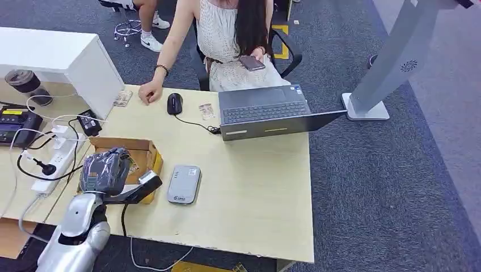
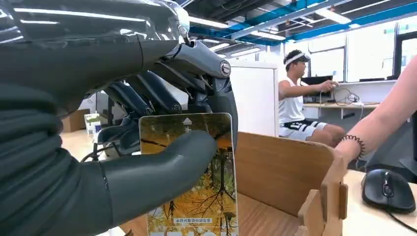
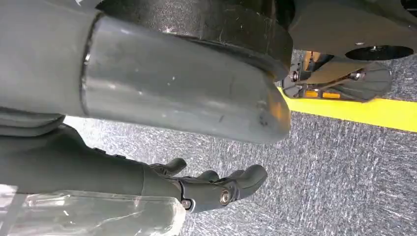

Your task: Pass the card to the sensor for recognition and then transmit it.

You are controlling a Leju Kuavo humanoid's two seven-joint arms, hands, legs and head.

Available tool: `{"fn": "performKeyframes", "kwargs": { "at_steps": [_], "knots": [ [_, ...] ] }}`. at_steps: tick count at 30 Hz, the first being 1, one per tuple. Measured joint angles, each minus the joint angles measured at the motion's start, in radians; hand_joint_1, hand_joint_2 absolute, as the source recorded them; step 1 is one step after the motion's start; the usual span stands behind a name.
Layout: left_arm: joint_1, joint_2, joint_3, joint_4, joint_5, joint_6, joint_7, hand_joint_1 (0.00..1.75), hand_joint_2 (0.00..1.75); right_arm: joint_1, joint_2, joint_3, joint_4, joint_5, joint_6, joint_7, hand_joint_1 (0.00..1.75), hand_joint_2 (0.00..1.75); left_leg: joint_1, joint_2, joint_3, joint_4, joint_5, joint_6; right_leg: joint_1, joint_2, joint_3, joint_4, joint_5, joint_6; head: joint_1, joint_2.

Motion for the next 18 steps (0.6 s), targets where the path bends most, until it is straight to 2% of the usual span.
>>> {"fn": "performKeyframes", "kwargs": {
  "at_steps": [13, 18],
  "knots": [
    [-0.002, -0.007, 0.0, 0.011, -0.001, 0.005, 0.0, 1.75, 1.75, 0.0, 0.0, 0.0, 0.0, 0.0, 0.0, 0.001, 0.0, 0.0, 0.0, 0.0, 0.0, 0.0, 0.0, 0.0, 0.0, 0.0, 0.0, 0.0, 0.0, 0.0, 0.0, 0.0],
    [-0.04, -0.009, 0.0, 0.013, -0.023, 0.056, -0.02, 1.75, 1.75, 0.0, 0.0, 0.003, 0.0, 0.003, 0.001, 0.003, 0.0, 0.0, 0.0, -0.001, 0.0, 0.0, 0.0, 0.0, 0.0, 0.0, -0.001, 0.0, 0.0, 0.0, 0.0, 0.0]
  ]
}}
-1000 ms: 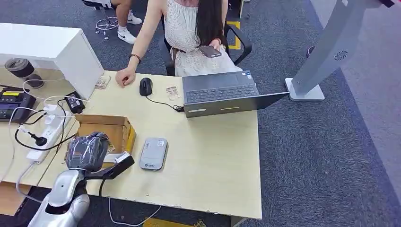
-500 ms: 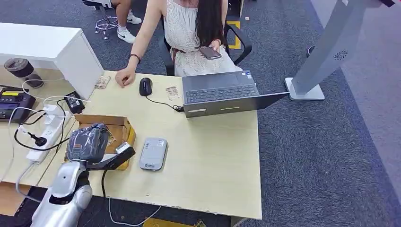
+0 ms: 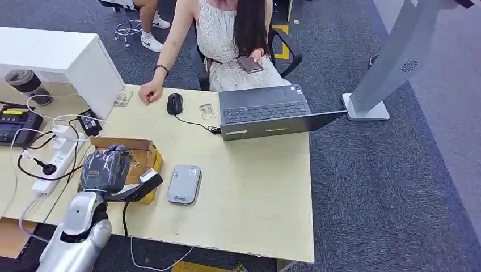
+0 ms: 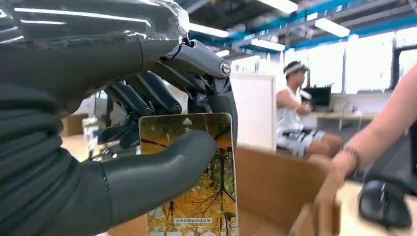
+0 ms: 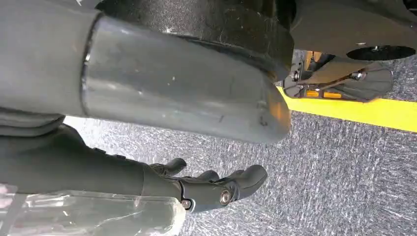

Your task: Pass the card to the sensor for recognition and then transmit it.

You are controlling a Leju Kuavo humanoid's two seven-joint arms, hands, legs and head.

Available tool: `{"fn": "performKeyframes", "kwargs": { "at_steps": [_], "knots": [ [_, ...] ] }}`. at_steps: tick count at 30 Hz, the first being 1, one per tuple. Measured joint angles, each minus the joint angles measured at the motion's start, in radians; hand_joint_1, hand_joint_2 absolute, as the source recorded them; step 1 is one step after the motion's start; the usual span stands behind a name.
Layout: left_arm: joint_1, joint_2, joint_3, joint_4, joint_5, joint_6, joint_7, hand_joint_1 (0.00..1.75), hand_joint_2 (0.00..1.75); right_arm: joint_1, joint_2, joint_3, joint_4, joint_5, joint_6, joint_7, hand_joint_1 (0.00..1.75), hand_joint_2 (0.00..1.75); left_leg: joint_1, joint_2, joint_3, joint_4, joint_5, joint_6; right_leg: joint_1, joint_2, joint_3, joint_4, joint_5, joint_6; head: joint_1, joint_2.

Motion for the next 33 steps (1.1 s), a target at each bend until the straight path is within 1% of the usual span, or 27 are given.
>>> {"fn": "performKeyframes", "kwargs": {
  "at_steps": [2, 4, 6, 9, 11, 14, 22, 26, 28, 30, 33],
  "knots": [
    [-0.061, -0.004, -0.004, 0.005, -0.008, 0.023, -0.013, 1.75, 1.75, -0.001, 0.0, 0.002, 0.0, 0.011, 0.001, 0.0, 0.0, 0.0, 0.0, -0.001, -0.001, 0.0, 0.0, 0.0, 0.0, -0.001, 0.0, 0.0, 0.0, 0.0, 0.0, 0.0],
    [-0.151, -0.007, -0.019, 0.016, -0.011, 0.02, -0.02, 1.75, 1.75, -0.003, 0.0, 0.005, 0.0, 0.017, 0.002, -0.002, 0.0, 0.0, 0.0, -0.003, -0.001, 0.0, 0.001, 0.0, 0.0, -0.003, 0.001, 0.0, 0.001, 0.0, 0.0, 0.0],
    [-0.238, -0.01, -0.04, 0.024, -0.004, 0.004, -0.021, 1.75, 1.75, -0.005, 0.0, 0.006, 0.0, 0.018, 0.002, -0.008, 0.0, 0.0, 0.0, -0.003, 0.0, 0.0, 0.001, 0.0, 0.0, -0.003, 0.001, 0.0, 0.001, 0.0, 0.0, 0.0],
    [-0.364, -0.016, -0.079, 0.034, 0.006, -0.051, -0.017, 1.75, 1.75, -0.006, 0.0, 0.006, 0.0, 0.017, 0.003, -0.011, 0.0, 0.0, 0.0, -0.003, -0.001, 0.001, 0.002, 0.0, 0.0, -0.002, 0.001, 0.0, 0.002, 0.0, 0.0, 0.0],
    [-0.43, -0.018, -0.104, 0.035, 0.015, -0.07, -0.009, 1.75, 1.75, -0.006, 0.0, 0.006, 0.0, 0.017, 0.003, -0.012, 0.0, 0.0, 0.0, -0.002, -0.001, 0.001, 0.001, 0.0, 0.0, -0.002, 0.001, 0.0, 0.002, 0.0, 0.0, 0.0],
    [-0.487, -0.022, -0.133, 0.034, 0.026, -0.082, -0.006, 1.75, 1.75, -0.006, 0.0, 0.006, 0.0, 0.016, 0.003, -0.012, 0.0, 0.0, 0.0, -0.002, 0.0, 0.001, 0.001, 0.0, 0.0, -0.001, 0.001, 0.0, 0.002, 0.0, 0.0, 0.0],
    [-0.558, -0.031, -0.171, 0.04, 0.035, -0.099, 0.01, 1.75, 1.75, -0.007, 0.0, 0.008, 0.0, 0.031, 0.013, -0.013, 0.0, 0.0, 0.0, -0.001, -0.001, 0.001, 0.001, 0.0, 0.0, -0.001, 0.0, 0.0, 0.001, 0.0, 0.0, 0.0],
    [-0.63, -0.038, -0.182, 0.13, 0.008, -0.066, 0.011, 1.75, 1.75, -0.012, 0.0, 0.018, 0.0, 0.051, 0.019, -0.009, 0.0, 0.0, 0.0, -0.001, -0.001, 0.001, 0.001, 0.0, 0.0, 0.0, 0.0, 0.001, 0.002, 0.0, -0.001, 0.0],
    [-0.672, -0.042, -0.193, 0.208, -0.044, -0.054, 0.031, 1.75, 1.75, -0.014, 0.0, 0.026, 0.0, 0.056, 0.024, -0.004, 0.0, 0.0, 0.0, -0.001, 0.0, 0.001, 0.002, 0.0, 0.0, -0.001, 0.0, 0.001, 0.002, 0.0, 0.0, 0.0],
    [-0.712, -0.048, -0.202, 0.299, -0.092, -0.025, 0.044, 1.75, 1.75, -0.019, 0.0, 0.031, 0.0, 0.067, 0.034, 0.005, 0.0, 0.0, 0.0, -0.001, 0.0, 0.001, 0.002, 0.0, 0.0, -0.001, 0.001, 0.001, 0.002, 0.0, 0.0, 0.0],
    [-0.755, -0.064, -0.21, 0.41, -0.125, 0.014, 0.06, 1.75, 1.75, -0.022, 0.003, 0.038, 0.0, 0.07, 0.034, 0.014, 0.0, 0.0, 0.0, -0.001, 0.001, 0.001, 0.002, 0.0, 0.0, -0.001, 0.002, 0.001, 0.002, 0.0, 0.0, 0.0]
  ]
}}
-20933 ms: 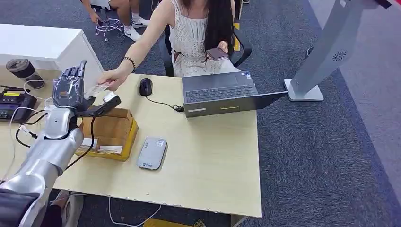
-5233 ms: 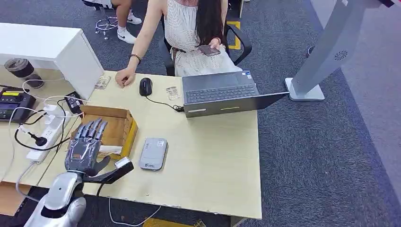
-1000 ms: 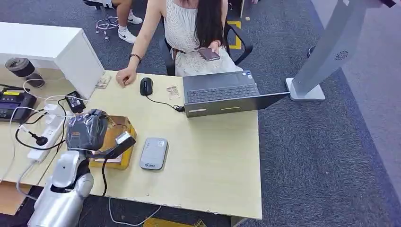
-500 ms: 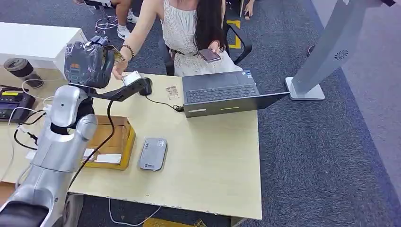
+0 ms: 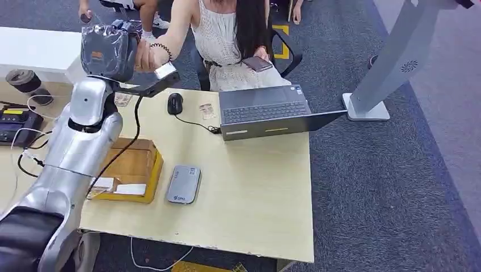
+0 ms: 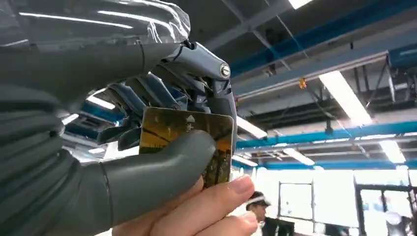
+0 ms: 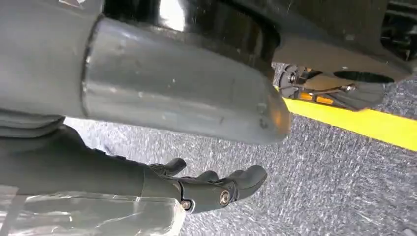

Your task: Pass the card to the sensor for recognition and then transmit it.

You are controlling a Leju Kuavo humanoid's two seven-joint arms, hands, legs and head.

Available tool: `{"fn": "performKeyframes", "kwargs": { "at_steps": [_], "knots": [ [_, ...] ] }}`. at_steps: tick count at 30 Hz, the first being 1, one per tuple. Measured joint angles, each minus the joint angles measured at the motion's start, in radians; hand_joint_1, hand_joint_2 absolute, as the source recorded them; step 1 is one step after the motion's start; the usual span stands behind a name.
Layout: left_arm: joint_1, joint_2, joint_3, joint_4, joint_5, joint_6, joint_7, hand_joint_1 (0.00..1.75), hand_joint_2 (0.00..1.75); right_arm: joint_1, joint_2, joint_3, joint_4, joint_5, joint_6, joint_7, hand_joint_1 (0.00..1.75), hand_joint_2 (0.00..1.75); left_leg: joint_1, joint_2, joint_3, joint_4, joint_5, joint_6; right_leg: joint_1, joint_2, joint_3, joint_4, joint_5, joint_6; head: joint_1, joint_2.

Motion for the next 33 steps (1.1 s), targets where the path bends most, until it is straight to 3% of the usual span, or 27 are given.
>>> {"fn": "performKeyframes", "kwargs": {
  "at_steps": [7, 14, 15, 27, 33],
  "knots": [
    [-0.02, -0.018, -0.014, 0.198, -0.012, 0.024, 0.022, 1.75, 1.75, -0.001, 0.005, 0.011, 0.0, -0.001, -0.003, 0.008, 0.0, 0.0, 0.0, 0.001, -0.001, 0.0, 0.0, 0.0, 0.0, 0.001, -0.001, 0.001, 0.0, 0.0, 0.0, 0.0],
    [-0.02, -0.018, -0.014, 0.241, -0.012, 0.028, 0.022, 1.75, 1.75, -0.001, 0.006, 0.013, 0.0, -0.001, -0.003, 0.008, 0.0, 0.0, 0.0, 0.001, -0.001, 0.0, -0.001, 0.001, 0.0, 0.001, -0.002, 0.0, -0.001, 0.0, 0.0, 0.0],
    [-0.021, -0.018, -0.014, 0.246, -0.012, 0.028, 0.022, 0.0, 1.75, -0.001, 0.006, 0.013, 0.0, -0.001, -0.003, 0.008, 0.0, 0.0, 0.0, 0.001, -0.001, 0.0, -0.001, 0.001, 0.0, 0.001, -0.002, 0.0, -0.001, 0.0, 0.0, 0.0],
    [-0.006, -0.014, -0.014, 0.238, 0.032, 0.065, -0.012, 0.0, 1.75, 0.001, 0.007, 0.013, 0.0, -0.008, -0.011, 0.002, 0.0, 0.0, 0.0, 0.001, -0.001, 0.0, -0.001, 0.001, 0.0, 0.001, -0.001, 0.001, -0.001, 0.0, 0.0, 0.0],
    [0.07, 0.007, -0.013, 0.113, 0.078, 0.085, -0.044, 0.0, 1.75, 0.005, 0.007, 0.013, 0.0, -0.024, -0.02, -0.011, 0.0, 0.0, 0.0, 0.001, -0.002, -0.001, -0.001, 0.001, 0.0, 0.0, -0.001, 0.001, -0.001, 0.0, 0.0, 0.0]
  ]
}}
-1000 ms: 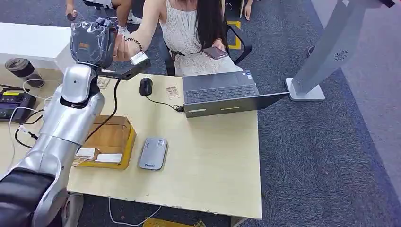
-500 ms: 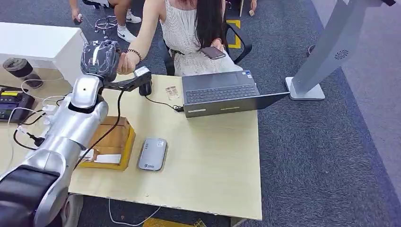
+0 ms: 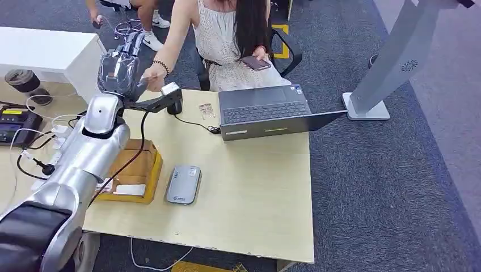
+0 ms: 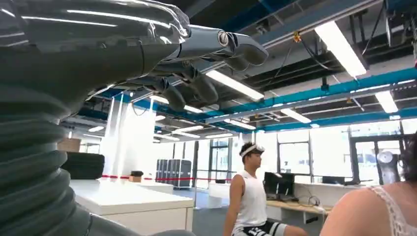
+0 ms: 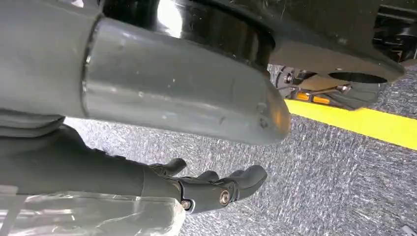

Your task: Pass the card to the sensor for recognition and then transmit it.

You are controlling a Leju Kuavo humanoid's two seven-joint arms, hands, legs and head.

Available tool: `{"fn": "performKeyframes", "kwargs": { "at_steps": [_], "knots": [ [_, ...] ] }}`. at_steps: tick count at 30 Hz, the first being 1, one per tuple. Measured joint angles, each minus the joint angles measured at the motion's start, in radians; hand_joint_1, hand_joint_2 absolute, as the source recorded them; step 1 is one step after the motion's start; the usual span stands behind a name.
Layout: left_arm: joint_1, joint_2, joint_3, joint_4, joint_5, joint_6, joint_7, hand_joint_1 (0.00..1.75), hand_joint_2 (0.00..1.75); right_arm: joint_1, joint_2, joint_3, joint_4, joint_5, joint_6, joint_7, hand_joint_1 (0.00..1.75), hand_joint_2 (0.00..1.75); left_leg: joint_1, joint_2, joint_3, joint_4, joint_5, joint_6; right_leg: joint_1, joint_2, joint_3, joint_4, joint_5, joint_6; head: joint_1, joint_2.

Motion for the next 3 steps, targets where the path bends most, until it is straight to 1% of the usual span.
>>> {"fn": "performKeyframes", "kwargs": {
  "at_steps": [1, 3],
  "knots": [
    [0.022, 0.007, 0.002, -0.037, 0.016, 0.002, -0.011, 0.0, 1.75, 0.0, 0.0, 0.0, 0.0, -0.003, -0.002, -0.002, 0.0, 0.0, 0.0, 0.0, 0.0, 0.0, 0.0, 0.0, 0.0, 0.0, 0.0, 0.0, 0.0, 0.0, 0.0, 0.0],
    [0.11, 0.034, 0.014, -0.166, 0.057, 0.014, -0.044, 0.0, 1.75, 0.002, 0.0, -0.001, 0.0, -0.023, -0.01, -0.011, 0.0, 0.0, -0.001, 0.002, 0.002, -0.002, -0.001, -0.001, -0.001, 0.003, 0.0, 0.0, 0.0, 0.0, -0.001, 0.0]
  ]
}}
